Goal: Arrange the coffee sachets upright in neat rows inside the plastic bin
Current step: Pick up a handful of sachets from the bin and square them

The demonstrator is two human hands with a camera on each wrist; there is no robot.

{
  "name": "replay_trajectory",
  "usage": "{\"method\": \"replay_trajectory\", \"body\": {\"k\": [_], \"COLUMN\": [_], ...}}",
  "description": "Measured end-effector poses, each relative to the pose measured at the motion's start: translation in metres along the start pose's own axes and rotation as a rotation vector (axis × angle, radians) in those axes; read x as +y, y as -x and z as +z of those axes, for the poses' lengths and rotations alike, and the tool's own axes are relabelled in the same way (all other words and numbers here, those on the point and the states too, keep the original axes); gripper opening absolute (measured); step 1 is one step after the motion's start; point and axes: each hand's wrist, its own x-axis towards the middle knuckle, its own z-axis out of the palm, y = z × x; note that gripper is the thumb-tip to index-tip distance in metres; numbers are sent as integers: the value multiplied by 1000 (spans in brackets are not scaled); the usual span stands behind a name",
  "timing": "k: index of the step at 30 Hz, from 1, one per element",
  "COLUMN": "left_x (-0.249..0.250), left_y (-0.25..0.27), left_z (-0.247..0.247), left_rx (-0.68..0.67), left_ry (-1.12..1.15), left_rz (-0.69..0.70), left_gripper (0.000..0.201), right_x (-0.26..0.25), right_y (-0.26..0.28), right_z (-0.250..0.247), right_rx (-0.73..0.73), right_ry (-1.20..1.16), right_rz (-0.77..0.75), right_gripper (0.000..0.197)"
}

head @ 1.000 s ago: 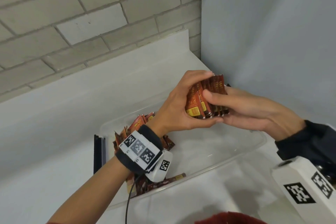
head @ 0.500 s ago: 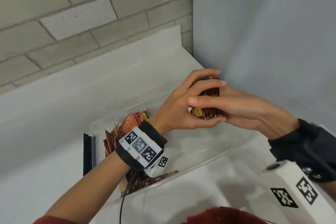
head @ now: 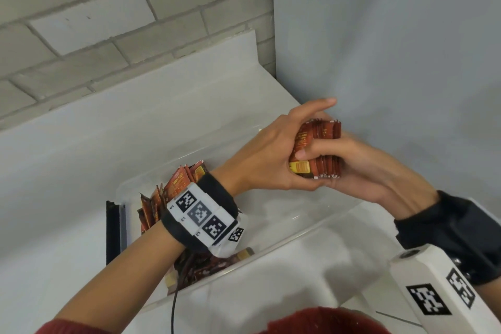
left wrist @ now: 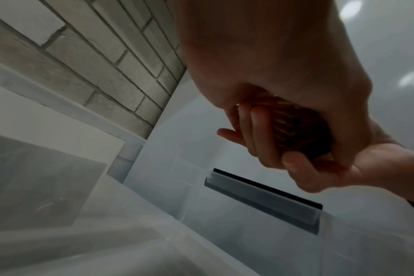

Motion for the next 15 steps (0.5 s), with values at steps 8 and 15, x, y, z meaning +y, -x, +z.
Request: {"method": "replay_trajectory", "body": {"k": [8,15], "left_x": [1,-15], "left_y": [-11,-9], "left_z": [1,-17], "left_rx": [-138,-8], "left_ry": [28,356], "left_rz": [-4,-316], "left_gripper": [105,60], "right_x": [12,7], "right_y": [-2,3], "right_z": [-13,-26], "right_rx": [89,98], "right_ry": [-174,-198], "right_rz": [35,-7], "right_gripper": [25,42]}}
